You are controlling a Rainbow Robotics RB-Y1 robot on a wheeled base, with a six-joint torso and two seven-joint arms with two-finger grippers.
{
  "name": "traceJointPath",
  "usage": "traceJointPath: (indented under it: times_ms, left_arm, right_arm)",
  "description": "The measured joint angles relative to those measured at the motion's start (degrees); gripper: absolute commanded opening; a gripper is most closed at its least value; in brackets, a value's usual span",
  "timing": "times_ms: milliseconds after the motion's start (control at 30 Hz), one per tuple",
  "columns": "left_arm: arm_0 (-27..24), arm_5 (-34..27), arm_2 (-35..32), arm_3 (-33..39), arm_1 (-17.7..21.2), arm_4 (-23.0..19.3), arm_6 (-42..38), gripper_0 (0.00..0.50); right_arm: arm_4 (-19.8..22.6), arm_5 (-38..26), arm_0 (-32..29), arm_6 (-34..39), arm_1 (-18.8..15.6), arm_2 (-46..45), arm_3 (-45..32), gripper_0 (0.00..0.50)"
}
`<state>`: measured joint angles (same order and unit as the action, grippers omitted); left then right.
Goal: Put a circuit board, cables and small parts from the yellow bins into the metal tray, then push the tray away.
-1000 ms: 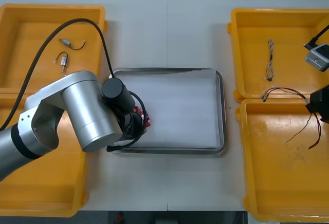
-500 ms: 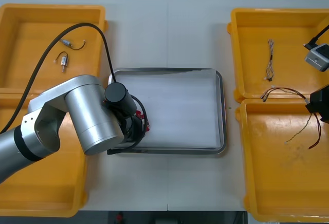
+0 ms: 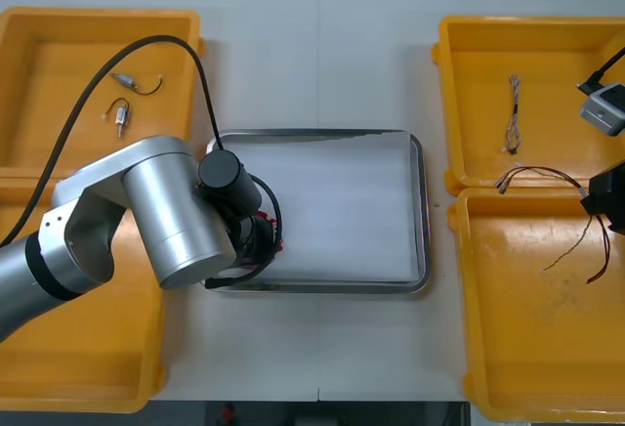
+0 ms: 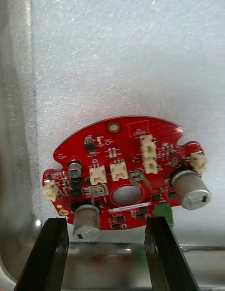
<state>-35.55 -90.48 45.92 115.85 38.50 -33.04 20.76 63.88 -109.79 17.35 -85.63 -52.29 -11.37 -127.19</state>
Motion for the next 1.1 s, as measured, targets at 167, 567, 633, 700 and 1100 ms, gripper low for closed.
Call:
traceJointPath:
  times_ms: [167,567,633,700,1100]
  left_arm:
    - [-2.8,-4.9,-4.0,3.3,1.7,-7.0,0.0,0.500]
    - [-4.1,-11.3,-20.9,12.8,11.2,-17.2,0.0,0.500]
    - [-4.1,-11.4,-22.5,13.0,12.9,-17.7,0.0,0.500]
    - [-4.1,-11.4,-23.6,13.0,14.5,-18.1,0.1,0.500]
    - [-4.1,-11.3,-31.6,2.4,18.5,-19.5,8.1,0.500]
  right_arm:
    - [0.0,0.0,0.0,0.0,0.0,0.0,0.0,0.000]
    - [0.1,0.0,0.0,0.0,0.0,0.0,0.0,0.000]
    - [0.2,0.0,0.1,0.0,0.0,0.1,-0.1,0.000]
    - [0.3,0.0,0.5,0.0,0.0,0.5,-0.6,0.000]
    - [0.3,0.0,7.9,0.0,0.0,13.1,-6.6,0.000]
